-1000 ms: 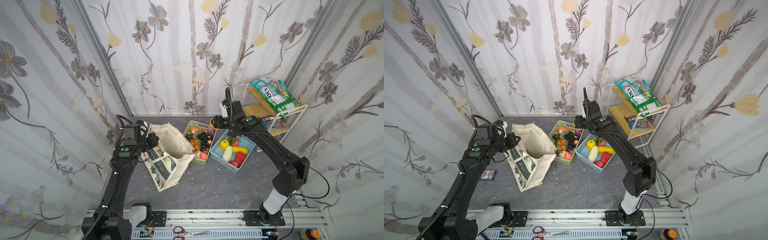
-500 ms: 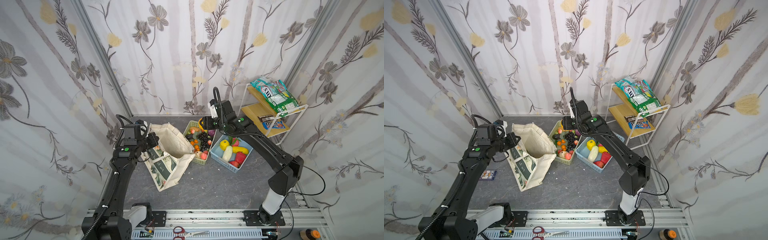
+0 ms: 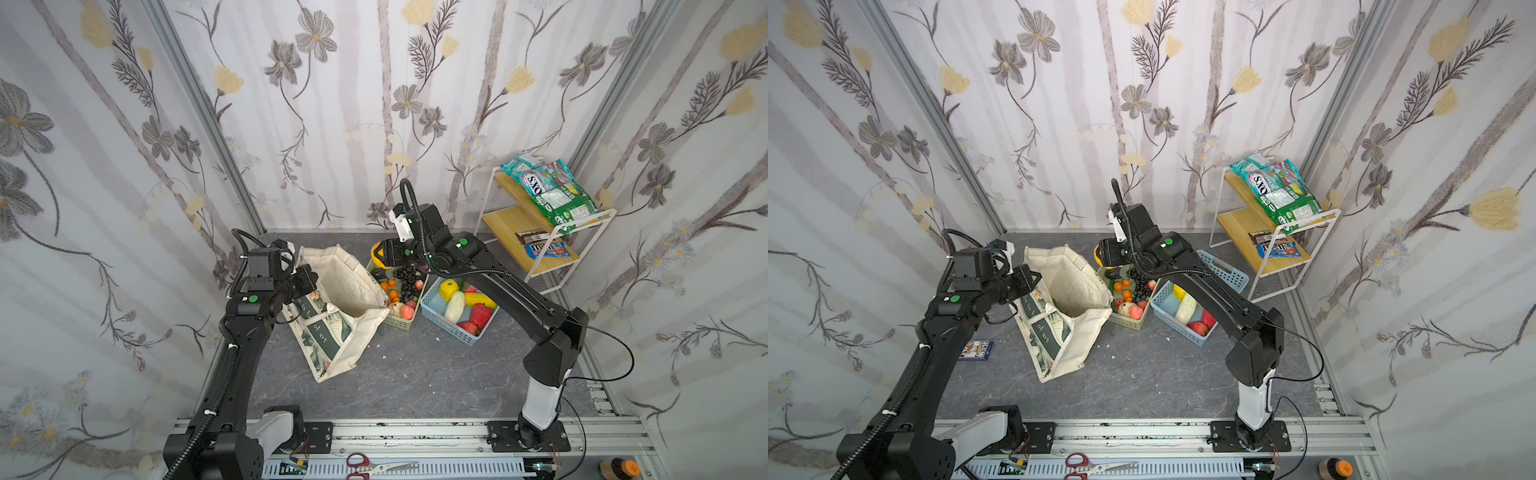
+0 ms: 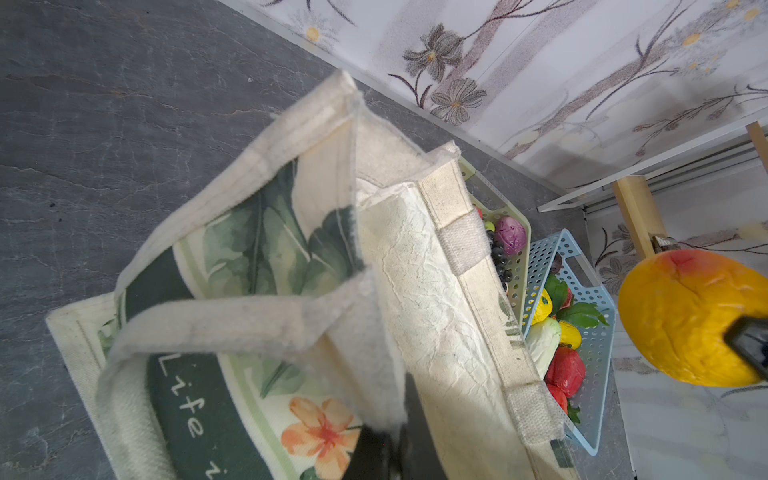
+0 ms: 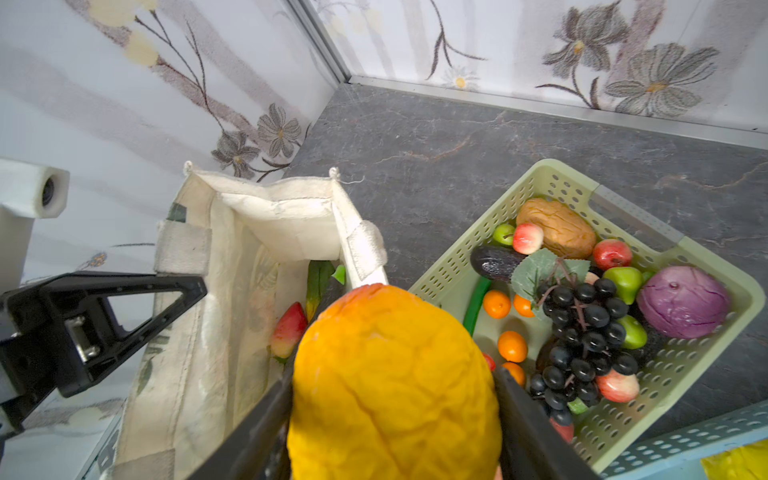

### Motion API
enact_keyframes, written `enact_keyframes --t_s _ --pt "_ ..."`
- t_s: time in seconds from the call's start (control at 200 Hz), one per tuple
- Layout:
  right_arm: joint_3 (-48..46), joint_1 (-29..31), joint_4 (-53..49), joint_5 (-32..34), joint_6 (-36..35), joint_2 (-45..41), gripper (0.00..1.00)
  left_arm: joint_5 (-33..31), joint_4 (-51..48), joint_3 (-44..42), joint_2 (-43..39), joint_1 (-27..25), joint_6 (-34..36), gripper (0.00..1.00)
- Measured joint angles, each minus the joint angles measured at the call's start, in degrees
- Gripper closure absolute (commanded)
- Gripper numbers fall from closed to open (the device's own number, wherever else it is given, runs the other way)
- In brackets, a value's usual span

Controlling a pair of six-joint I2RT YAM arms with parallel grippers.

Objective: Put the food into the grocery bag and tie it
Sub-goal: 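Lift the yellow mango with the right gripper and carry it over the bag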

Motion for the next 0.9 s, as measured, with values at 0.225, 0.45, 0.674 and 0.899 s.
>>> enact_keyframes --t_s 0.225,0.45,0.674,0.899 --pt "1.25 2.14 -0.04 -0.79 0.42 1.6 0.34 0.0 0.09 0.0 0.0 0.0 0.0 1.0" --pt "2.12 3.41 -0.04 -2.23 0.46 2.8 0.34 0.0 0.09 0.0 -0.17 0.0 -0.02 1.0" --pt "2.16 6.62 -0.04 -3.69 0.63 4.46 0.34 0.0 0.09 0.0 -0.24 0.0 -0.02 1.0" --pt "2.16 7.61 -0.02 -4.52 0.61 6.71 0.34 0.0 0.04 0.0 -0.37 0.0 -0.02 1.0"
